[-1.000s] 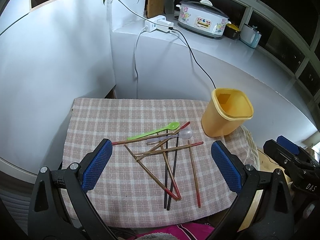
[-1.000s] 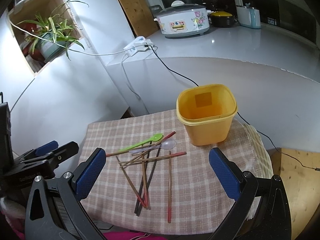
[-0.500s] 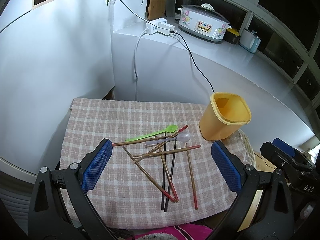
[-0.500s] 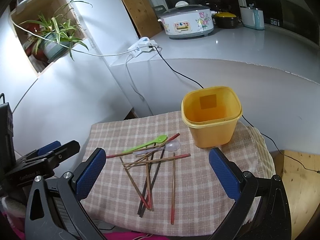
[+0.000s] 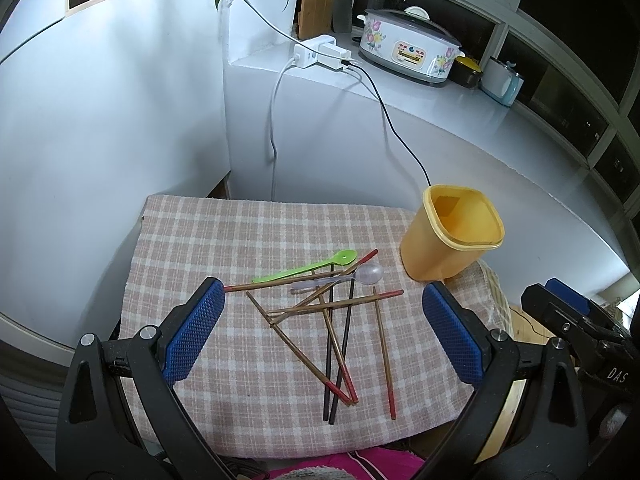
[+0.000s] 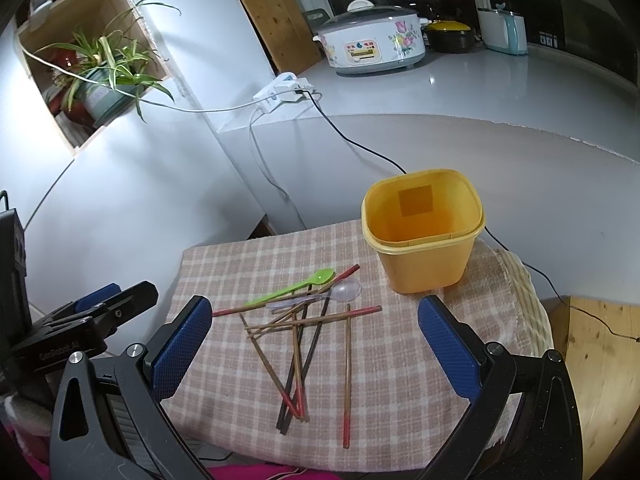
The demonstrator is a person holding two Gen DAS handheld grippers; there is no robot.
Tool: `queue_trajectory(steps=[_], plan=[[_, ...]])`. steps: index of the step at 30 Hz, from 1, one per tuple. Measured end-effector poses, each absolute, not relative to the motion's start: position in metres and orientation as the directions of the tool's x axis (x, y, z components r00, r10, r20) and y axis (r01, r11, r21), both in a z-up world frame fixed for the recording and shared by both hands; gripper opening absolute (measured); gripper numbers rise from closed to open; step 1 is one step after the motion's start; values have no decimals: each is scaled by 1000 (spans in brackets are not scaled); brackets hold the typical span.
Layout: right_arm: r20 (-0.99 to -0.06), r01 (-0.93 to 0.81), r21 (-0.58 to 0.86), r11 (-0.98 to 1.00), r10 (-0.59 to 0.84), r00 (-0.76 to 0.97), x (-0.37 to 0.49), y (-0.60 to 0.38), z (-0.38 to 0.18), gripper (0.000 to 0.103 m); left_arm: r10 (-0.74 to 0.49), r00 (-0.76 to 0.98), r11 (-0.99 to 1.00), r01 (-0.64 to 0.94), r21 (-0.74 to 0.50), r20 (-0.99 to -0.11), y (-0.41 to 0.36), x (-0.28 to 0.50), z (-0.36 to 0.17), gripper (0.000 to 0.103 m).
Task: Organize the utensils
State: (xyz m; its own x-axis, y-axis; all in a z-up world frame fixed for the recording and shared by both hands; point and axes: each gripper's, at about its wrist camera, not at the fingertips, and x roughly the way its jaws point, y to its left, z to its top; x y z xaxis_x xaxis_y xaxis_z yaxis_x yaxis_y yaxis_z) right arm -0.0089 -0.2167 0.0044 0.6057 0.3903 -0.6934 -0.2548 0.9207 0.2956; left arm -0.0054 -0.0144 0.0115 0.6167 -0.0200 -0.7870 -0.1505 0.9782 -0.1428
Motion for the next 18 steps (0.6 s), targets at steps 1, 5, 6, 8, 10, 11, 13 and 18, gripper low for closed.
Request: queue_trajectory(steps=[1,5,6,8,10,11,13,18], plan=[[-694,-254,298,920,391,604,-9,-217,4,102,-21,617,978,-152,-145,-787,-11,-5,9,101],[-697,-252,302,920,393,600,-8,-216,3,102,-21,615,977,-155,-146,-789,-8,-5,6,101],[-697,-252,303,919,394,598,-8,-215,2,102,-20,614,977,-156,-146,-789,-9,-5,6,101],[-699,-252,305,919,395,595,-7,-215,1,102,-21,612,976,-158,-148,-790,-7,-6,4,101],[-701,-251,308,918,397,592,-7,-215,0,102,-21,610,975,-161,-150,-792,-4,-7,2,101],[-703,-250,309,917,398,589,-7,-215,0,102,-20,609,975,-163,-151,-793,-4,-8,1,101],[-706,-247,311,918,397,586,-7,-214,-1,102,-21,606,974,-168,-154,-795,1,-9,-1,101],[-715,-246,304,921,391,580,-7,-213,-6,102,-18,602,970,-183,-160,-798,9,-11,-5,101]])
